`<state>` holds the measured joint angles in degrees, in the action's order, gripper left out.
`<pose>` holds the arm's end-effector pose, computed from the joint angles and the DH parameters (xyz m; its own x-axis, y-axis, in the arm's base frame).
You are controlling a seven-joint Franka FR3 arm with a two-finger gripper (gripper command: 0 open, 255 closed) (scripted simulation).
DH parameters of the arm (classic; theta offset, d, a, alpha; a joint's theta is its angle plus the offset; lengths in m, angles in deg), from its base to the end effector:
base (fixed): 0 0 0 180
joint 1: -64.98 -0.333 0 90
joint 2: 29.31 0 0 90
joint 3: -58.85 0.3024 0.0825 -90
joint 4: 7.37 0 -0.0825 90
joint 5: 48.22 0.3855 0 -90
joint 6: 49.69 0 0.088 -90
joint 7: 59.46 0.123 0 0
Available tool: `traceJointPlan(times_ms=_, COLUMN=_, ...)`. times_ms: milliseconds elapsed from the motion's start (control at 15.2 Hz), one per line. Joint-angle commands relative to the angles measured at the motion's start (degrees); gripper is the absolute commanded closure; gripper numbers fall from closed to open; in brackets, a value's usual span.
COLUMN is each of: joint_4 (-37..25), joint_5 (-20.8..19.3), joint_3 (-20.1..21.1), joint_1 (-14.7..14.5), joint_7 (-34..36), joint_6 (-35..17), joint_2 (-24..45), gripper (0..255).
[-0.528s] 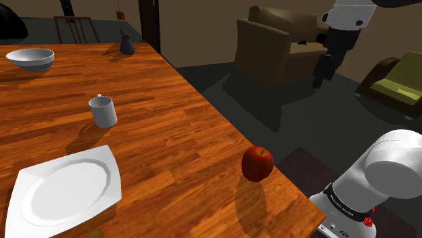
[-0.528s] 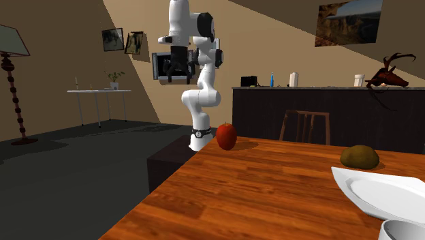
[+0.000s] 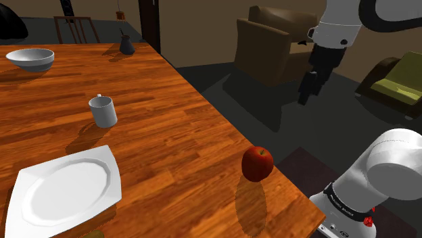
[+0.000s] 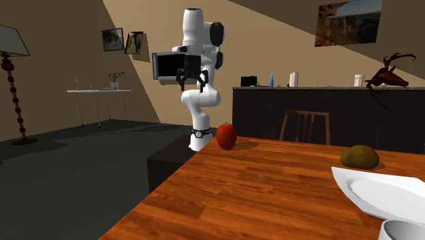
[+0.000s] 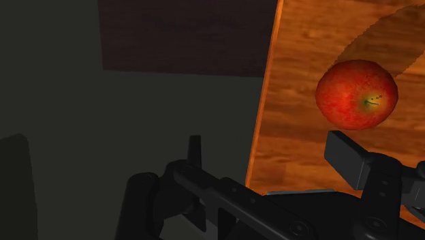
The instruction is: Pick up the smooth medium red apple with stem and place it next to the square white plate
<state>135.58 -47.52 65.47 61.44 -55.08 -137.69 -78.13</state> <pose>0.2870 0.0575 0.5152 0.9933 0.0519 -0.1037 0.0606 -0.9947 0.0828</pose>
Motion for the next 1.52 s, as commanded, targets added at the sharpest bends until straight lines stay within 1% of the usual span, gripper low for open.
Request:
traceJointPlan(times_ms=0, joint_4=1.5, joint_5=2.5, joint_3=2.5, joint_1=-1.2, joint_7=2.6, joint_6=-2.7, joint_2=0.8, gripper=0)
traceJointPlan(times_ms=396, joint_4=5.0, joint_5=9.1, joint_3=9.6, joint_1=-4.6, joint_7=9.3, joint_6=-10.0, joint_2=3.4, gripper=0)
traceJointPlan(times_ms=792, joint_4=5.9, joint_5=14.7, joint_3=17.2, joint_1=-7.4, joint_7=15.7, joint_6=-18.6, joint_2=9.2, gripper=0)
traceJointPlan(times_ms=858, joint_4=5.9, joint_5=14.9, joint_3=17.6, joint_1=-7.5, joint_7=16.0, joint_6=-19.0, joint_2=9.5, gripper=0)
traceJointPlan(times_ms=1320, joint_4=10.8, joint_5=16.1, joint_3=19.2, joint_1=-7.9, joint_7=15.9, joint_6=-25.4, joint_2=11.0, gripper=0)
traceJointPlan(times_ms=1452, joint_4=10.8, joint_5=16.2, joint_3=19.2, joint_1=-7.9, joint_7=15.9, joint_6=-25.4, joint_2=11.0, gripper=0)
